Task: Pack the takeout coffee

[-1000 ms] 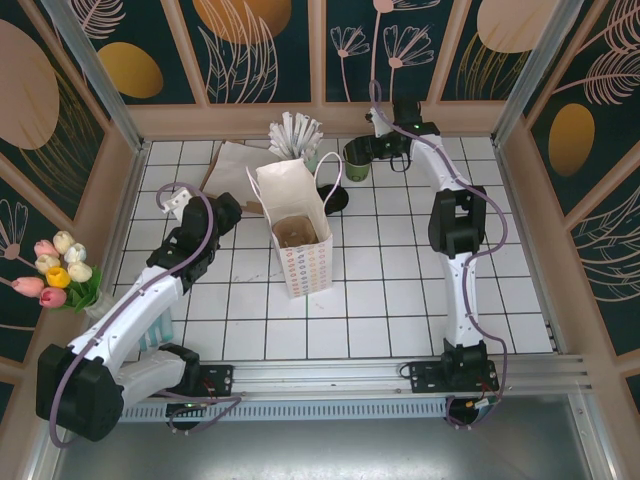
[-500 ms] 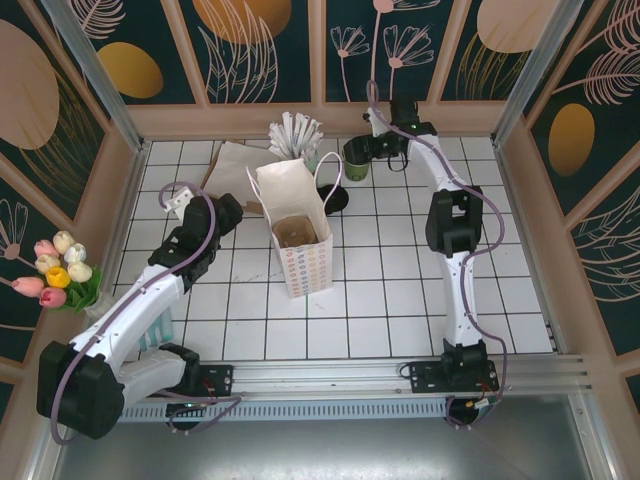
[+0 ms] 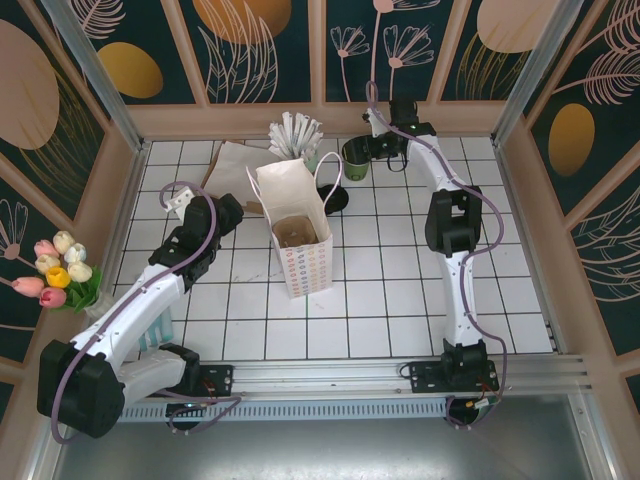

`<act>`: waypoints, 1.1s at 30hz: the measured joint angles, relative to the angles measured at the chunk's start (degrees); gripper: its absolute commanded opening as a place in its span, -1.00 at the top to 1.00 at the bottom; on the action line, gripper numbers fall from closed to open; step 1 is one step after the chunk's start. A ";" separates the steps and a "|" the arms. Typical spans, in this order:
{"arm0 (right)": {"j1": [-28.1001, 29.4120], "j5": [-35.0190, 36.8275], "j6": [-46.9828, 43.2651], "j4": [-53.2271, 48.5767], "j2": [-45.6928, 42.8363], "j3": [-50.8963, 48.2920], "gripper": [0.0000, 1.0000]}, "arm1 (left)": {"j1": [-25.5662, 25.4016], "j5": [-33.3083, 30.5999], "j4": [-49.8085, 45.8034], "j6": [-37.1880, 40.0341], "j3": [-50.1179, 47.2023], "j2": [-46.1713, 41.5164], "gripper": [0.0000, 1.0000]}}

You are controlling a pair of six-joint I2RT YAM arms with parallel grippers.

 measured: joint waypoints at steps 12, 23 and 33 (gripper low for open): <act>0.00 0.92 1.77 0.48 -1.57 -2.36 -0.46 | 0.00 0.02 -0.02 0.87 0.00 -0.83 -0.97; 0.00 3.52 4.76 4.20 -17.81 -26.14 -0.44 | 0.00 2.05 1.27 1.55 -0.02 -3.80 -0.97; 1.57 5.68 7.82 11.87 -37.35 -52.52 -0.42 | 0.00 3.23 4.59 3.39 -0.72 -7.28 -0.97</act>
